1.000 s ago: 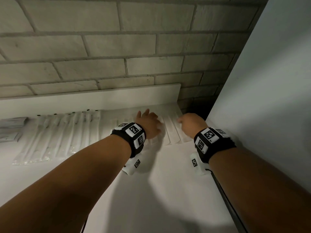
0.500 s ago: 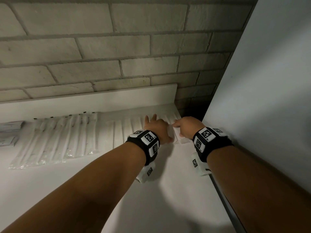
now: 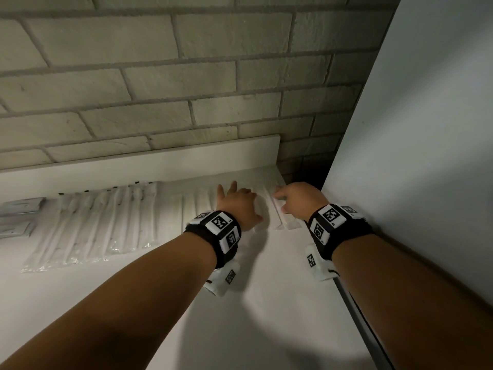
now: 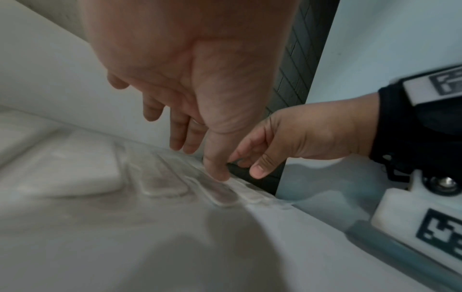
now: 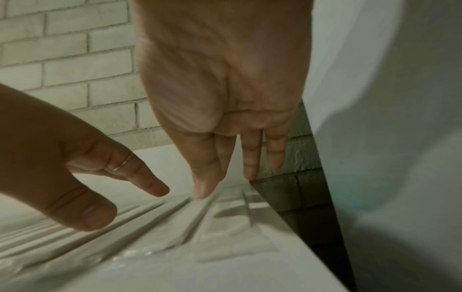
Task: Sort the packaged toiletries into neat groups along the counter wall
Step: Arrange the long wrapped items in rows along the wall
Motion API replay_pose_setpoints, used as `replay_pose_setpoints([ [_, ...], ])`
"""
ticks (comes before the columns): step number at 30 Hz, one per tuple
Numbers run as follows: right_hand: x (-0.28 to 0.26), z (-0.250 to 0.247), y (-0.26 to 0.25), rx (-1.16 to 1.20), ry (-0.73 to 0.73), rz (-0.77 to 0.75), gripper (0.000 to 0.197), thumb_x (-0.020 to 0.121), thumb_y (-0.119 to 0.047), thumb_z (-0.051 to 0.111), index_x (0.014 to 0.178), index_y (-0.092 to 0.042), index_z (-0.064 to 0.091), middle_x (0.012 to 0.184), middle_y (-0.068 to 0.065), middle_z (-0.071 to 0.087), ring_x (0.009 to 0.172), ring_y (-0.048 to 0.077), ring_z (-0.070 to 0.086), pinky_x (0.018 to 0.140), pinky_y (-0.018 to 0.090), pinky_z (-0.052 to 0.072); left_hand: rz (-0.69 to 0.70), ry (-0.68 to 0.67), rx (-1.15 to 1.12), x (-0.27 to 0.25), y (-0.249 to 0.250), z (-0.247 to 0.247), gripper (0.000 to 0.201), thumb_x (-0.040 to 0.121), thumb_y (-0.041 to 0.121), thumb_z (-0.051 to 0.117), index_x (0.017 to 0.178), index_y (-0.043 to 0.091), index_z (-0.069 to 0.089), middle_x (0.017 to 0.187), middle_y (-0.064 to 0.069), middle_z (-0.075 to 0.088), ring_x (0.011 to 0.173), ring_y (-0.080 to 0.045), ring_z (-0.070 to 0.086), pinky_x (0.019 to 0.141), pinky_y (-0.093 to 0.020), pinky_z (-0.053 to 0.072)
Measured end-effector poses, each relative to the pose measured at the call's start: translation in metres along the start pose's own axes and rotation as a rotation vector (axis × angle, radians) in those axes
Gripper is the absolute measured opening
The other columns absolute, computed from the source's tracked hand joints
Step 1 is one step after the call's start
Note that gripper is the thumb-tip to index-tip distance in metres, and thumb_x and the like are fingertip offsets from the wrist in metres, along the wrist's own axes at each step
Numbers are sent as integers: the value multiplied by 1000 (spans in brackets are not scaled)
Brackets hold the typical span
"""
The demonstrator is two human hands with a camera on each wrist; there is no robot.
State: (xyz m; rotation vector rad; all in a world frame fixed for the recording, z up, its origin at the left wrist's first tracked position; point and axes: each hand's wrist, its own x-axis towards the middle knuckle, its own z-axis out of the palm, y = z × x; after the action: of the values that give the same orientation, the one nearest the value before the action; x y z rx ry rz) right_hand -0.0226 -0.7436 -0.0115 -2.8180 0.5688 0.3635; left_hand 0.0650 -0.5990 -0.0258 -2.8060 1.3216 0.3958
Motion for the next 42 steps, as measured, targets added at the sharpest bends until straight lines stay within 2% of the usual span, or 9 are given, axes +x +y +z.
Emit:
replay_pose_setpoints([
  [8,-3,8,-15,-88,-93,-71,38,87,-16,64,125,-17,63,140,1,53,121,28,53,101,43,44,-9,-77,3,-6,3,4,69,85,57,57,144,26,39,150,5,39,148,-29,5,114,-59,-2],
  [12,-3,7,-14,-76,-89,-79,39,89,-15,62,127,-13,61,141,4,51,123,29,52,103,44,42,-1,-60,-9,-10,1,4,68,87,55,55,145,25,37,154,4,33,148,-29,4,114,-59,-4],
  [15,-5,7,-16,17,-58,-97,43,92,-16,58,135,-20,55,151,-3,40,133,24,44,109,39,36,-30,-11,-7,-18,-9,5,66,92,49,49,149,20,30,159,0,21,149,-28,2,114,-58,-5],
  [17,-5,9,-20,10,-54,-125,42,91,-19,60,133,-21,58,148,-1,45,131,25,45,107,41,38,-54,1,27,-22,-18,8,64,94,45,47,150,19,28,159,1,19,149,-28,1,114,-57,-6],
  [20,-3,15,-29,-56,-90,-167,39,88,-21,64,127,-16,62,147,-6,46,132,26,44,105,44,39,-79,-48,40,-27,-26,10,59,96,42,45,149,21,30,159,4,22,149,-28,1,114,-56,-9],
  [26,0,16,-35,-104,-130,-166,43,89,-22,64,132,-22,58,152,-13,35,135,23,41,108,43,37,-103,-83,4,-29,-23,10,56,96,43,45,148,24,33,157,5,27,149,-28,2,113,-56,-10],
  [34,1,14,-36,-113,-142,-172,41,89,-19,63,129,-16,60,152,-10,37,132,24,44,106,43,38,-104,-79,21,-30,-20,11,57,96,44,45,148,25,32,157,5,26,149,-28,1,113,-57,-11],
  [39,-5,17,-36,-31,-80,-186,47,93,-23,57,140,-27,49,154,-11,33,143,20,29,116,40,25,-121,1,-24,-36,-27,12,57,98,38,41,150,19,27,158,2,22,149,-28,2,114,-57,-7],
  [42,-6,19,-44,-84,-57,-242,44,96,-28,51,139,-32,48,153,-7,37,141,19,33,116,40,22,-152,30,5,-43,-41,16,55,98,27,37,151,19,24,158,4,21,149,-28,0,114,-57,-7],
])
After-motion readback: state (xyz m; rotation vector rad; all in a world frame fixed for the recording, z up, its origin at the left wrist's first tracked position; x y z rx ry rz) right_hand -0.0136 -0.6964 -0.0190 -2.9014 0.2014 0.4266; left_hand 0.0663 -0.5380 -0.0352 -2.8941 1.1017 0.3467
